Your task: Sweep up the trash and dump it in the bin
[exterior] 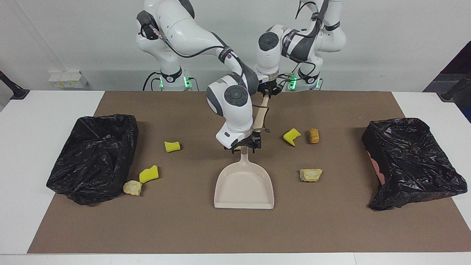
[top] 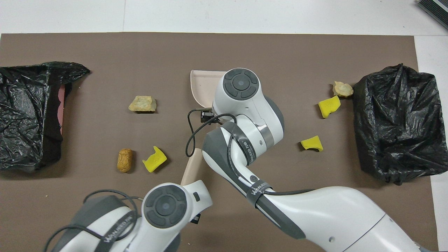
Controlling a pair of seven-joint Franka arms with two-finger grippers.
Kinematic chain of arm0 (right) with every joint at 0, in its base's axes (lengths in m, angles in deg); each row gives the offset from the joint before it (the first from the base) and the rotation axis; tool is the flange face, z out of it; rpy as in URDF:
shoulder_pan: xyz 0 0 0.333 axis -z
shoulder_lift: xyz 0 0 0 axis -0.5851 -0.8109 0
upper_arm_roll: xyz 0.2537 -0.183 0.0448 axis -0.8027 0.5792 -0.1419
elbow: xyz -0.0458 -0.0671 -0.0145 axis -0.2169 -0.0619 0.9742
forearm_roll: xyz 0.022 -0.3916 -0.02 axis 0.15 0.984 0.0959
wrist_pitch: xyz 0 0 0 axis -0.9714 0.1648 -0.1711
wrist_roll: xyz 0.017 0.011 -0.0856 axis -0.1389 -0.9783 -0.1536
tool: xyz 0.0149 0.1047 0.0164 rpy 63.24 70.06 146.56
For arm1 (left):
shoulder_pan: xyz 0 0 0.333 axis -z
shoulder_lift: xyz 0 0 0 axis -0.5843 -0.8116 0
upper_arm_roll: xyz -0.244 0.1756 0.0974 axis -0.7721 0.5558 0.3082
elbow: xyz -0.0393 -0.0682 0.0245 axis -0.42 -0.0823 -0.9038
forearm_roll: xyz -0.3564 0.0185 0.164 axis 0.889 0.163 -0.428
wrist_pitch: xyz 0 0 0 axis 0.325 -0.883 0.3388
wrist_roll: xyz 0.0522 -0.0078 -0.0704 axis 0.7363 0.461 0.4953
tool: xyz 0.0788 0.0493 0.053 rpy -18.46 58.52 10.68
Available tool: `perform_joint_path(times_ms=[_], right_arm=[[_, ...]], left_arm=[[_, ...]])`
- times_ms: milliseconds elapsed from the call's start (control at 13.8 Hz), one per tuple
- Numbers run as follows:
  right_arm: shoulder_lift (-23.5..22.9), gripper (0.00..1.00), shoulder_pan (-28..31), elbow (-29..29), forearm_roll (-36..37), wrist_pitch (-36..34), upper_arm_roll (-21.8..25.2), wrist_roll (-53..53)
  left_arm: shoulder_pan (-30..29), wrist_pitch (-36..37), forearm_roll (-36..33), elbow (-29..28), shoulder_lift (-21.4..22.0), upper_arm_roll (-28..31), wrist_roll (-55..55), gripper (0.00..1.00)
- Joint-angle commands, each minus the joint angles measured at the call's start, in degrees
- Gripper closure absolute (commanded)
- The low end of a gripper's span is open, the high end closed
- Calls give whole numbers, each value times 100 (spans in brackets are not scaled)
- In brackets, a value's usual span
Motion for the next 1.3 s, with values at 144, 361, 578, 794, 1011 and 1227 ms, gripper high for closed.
perform_joint_path(times_ms=[144, 361, 578, 794, 1011, 1227], right_arm=[[70, 85, -113, -295, 204, -199, 6, -170], [140, 100, -105, -50, 221, -726, 15, -161], [762, 100, 27, -172, 107, -780, -29, 250], [1273, 100, 10, -461, 81, -885, -38, 1452], [1494, 100, 10, -603, 81, -1288, -38, 3513], [1503, 100, 132, -647, 80, -1440, -38, 4993]], left_arm=[[-128, 80, -869, -34, 121, 1028, 161, 100], [-164, 45, -1281, 10, 68, 1713, 117, 100], [-225, 167, -1371, -68, 85, 2189, -6, 100], [-392, 80, -1371, -148, 112, 2505, -103, 100], [-392, 53, -1371, -174, 103, 2857, -112, 100], [-384, 36, -1371, -306, 138, 2911, -85, 100]])
